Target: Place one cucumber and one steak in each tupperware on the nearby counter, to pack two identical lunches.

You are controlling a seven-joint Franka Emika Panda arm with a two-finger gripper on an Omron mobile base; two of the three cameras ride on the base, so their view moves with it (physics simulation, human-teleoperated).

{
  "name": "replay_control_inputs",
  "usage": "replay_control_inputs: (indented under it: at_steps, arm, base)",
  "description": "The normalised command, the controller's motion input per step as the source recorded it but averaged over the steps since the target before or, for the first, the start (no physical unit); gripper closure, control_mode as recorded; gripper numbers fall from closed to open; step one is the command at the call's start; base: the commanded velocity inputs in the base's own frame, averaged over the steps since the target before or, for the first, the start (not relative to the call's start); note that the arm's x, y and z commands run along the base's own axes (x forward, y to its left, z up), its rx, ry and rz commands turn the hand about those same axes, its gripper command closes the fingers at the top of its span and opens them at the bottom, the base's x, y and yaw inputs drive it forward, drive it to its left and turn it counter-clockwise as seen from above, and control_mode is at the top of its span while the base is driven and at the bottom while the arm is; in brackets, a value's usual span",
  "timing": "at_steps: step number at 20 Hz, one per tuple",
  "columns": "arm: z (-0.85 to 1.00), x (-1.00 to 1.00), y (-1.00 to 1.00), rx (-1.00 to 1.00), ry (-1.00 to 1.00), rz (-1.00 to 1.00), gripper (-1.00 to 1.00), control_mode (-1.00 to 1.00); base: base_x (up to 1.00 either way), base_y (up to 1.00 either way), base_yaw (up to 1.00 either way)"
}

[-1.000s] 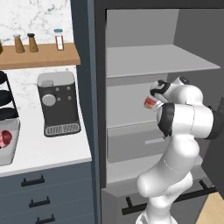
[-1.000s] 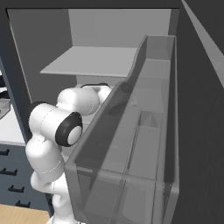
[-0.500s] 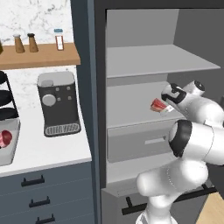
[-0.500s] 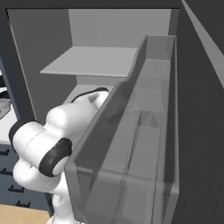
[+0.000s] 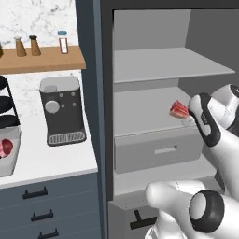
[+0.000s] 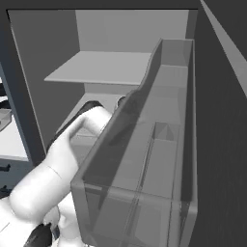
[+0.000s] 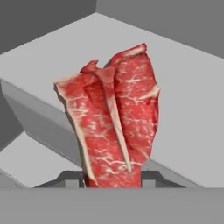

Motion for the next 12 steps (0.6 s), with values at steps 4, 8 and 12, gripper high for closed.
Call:
replay_control_inputs:
  at_steps: [4, 8, 12]
  arm:
    - [0.93, -1.0, 0.28, -0.04, 0.0, 0.0, 1.0, -1.0]
    - [0.42, -1.0, 0.47, -0.14, 0.0, 0.03, 1.0, -1.0]
    - [0.06, -0.5, 0.34, -0.11, 0.0, 0.06, 1.0, 1.0]
  base:
    - [0.0, 0.0, 0.0]
    - [0.0, 0.0, 0.0]
    - [-0.5, 0.41, 0.09]
